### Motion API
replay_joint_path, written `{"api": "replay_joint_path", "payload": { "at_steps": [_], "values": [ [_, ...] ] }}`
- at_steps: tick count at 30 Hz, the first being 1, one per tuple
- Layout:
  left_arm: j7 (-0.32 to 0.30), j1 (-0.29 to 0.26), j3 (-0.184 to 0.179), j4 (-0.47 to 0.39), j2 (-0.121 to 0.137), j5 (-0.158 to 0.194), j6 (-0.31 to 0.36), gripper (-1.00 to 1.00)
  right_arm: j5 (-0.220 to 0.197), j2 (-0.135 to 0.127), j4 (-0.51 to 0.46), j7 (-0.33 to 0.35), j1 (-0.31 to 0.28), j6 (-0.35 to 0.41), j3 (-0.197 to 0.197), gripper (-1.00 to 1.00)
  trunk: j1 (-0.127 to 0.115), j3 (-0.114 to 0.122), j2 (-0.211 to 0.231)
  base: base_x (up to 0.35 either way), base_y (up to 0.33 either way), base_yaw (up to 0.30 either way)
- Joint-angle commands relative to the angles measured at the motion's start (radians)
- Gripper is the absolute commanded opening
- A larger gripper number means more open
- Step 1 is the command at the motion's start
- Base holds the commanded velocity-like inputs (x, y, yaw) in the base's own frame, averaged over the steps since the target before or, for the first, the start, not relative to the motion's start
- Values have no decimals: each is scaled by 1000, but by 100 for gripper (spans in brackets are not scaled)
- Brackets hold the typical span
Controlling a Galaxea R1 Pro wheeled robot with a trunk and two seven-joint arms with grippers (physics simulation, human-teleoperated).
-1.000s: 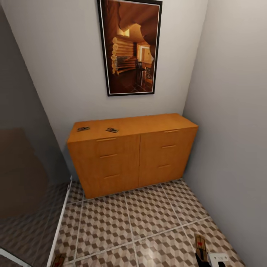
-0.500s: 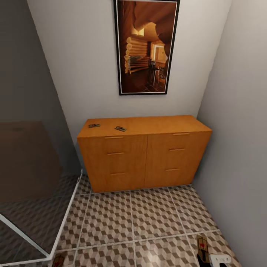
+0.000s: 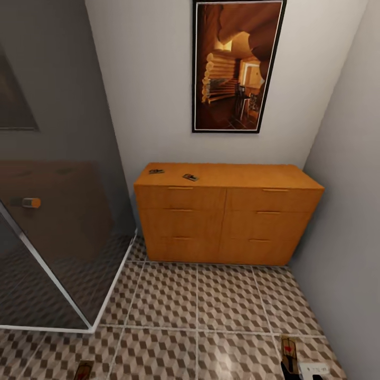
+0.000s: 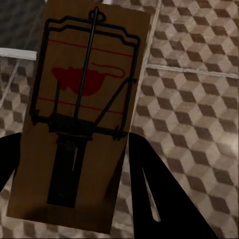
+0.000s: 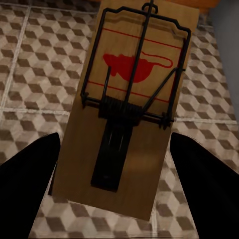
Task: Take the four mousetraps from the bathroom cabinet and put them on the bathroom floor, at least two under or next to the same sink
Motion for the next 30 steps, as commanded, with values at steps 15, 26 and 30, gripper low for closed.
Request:
{"api": "replay_joint_path", "payload": {
  "at_steps": [15, 26, 30],
  "values": [
    [8, -1, -8, 2, -2, -2, -3, -100, -8, 0, 0, 4, 0, -3, 1, -100, -1, -6, -1, -252, -20, 285],
    [9, -1, -8, 1, -2, -1, -3, -100, -8, 0, 0, 4, 0, -3, 1, -100, -1, -10, -1, -12, -269, 285],
    [9, -1, -8, 1, -2, -1, -3, -100, -8, 0, 0, 4, 0, -3, 1, -100, -1, -11, -1, 0, -59, 285]
  ]
}}
